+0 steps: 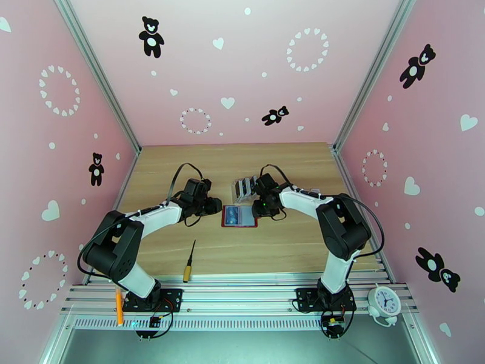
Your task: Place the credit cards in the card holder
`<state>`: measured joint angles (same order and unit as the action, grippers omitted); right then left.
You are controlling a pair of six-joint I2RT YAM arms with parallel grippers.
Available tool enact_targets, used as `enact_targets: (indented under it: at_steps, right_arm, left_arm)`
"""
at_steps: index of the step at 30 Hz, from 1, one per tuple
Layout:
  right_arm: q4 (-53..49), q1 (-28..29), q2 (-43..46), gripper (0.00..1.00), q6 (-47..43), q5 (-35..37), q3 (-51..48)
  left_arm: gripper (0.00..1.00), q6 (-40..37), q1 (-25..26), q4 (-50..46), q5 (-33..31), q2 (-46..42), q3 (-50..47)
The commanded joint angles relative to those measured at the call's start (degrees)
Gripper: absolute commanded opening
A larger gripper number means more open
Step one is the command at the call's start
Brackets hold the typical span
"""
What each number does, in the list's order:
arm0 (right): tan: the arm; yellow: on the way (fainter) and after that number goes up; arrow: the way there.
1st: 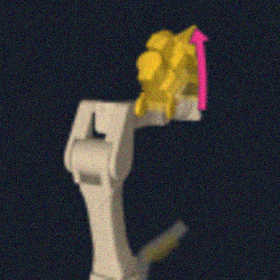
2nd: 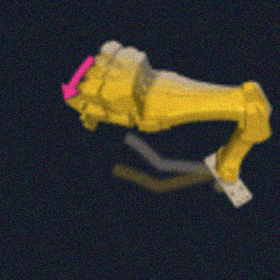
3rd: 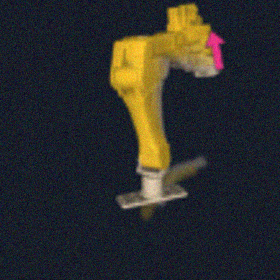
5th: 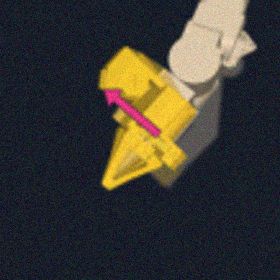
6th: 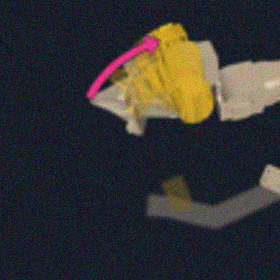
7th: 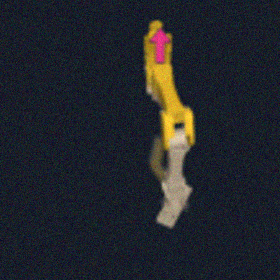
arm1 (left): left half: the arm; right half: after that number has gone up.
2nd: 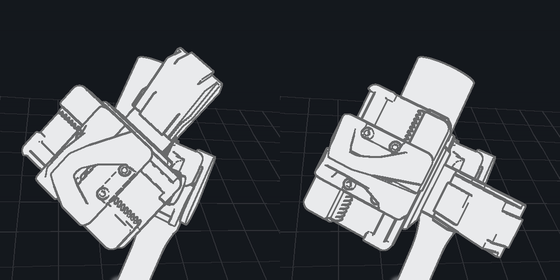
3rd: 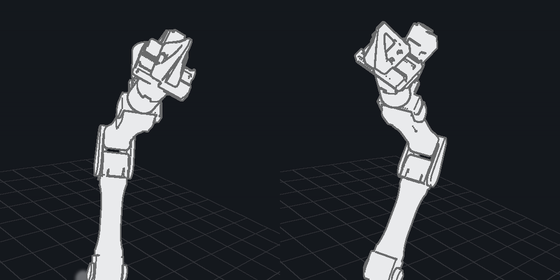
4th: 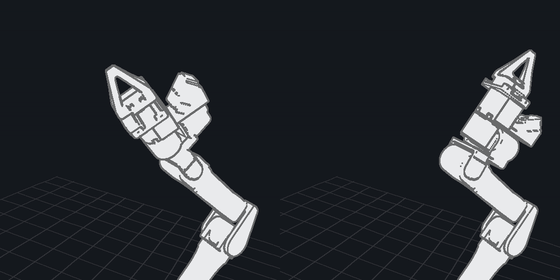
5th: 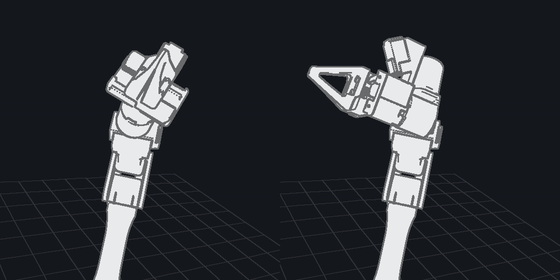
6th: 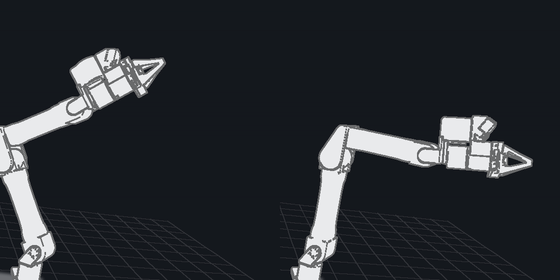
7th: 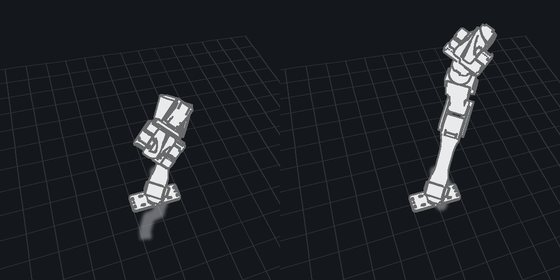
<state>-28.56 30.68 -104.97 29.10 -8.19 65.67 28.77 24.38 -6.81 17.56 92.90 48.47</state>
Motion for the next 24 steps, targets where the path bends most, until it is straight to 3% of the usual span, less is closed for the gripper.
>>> enact_targets:
  at_steps: [1, 11, 24]
  right_arm:
    - [-0.78, -0.16, -0.51, 0.29, -0.30, 0.08, 1.35]
    - [-2.43, -0.34, 2.14, 0.00, -0.74, 1.39, 0.41]
    - [-5.56, -0.95, 7.46, 0.00, -1.72, 2.16, 0.73]
  left_arm:
    - [0.42, 0.66, -0.49, 0.69, 1.27, 1.01, 0.57]
    - [0.42, 0.59, -0.48, 0.79, 2.59, 1.77, 0.87]
    - [0.42, 1.09, -0.49, 1.33, 8.26, 6.42, 2.55]
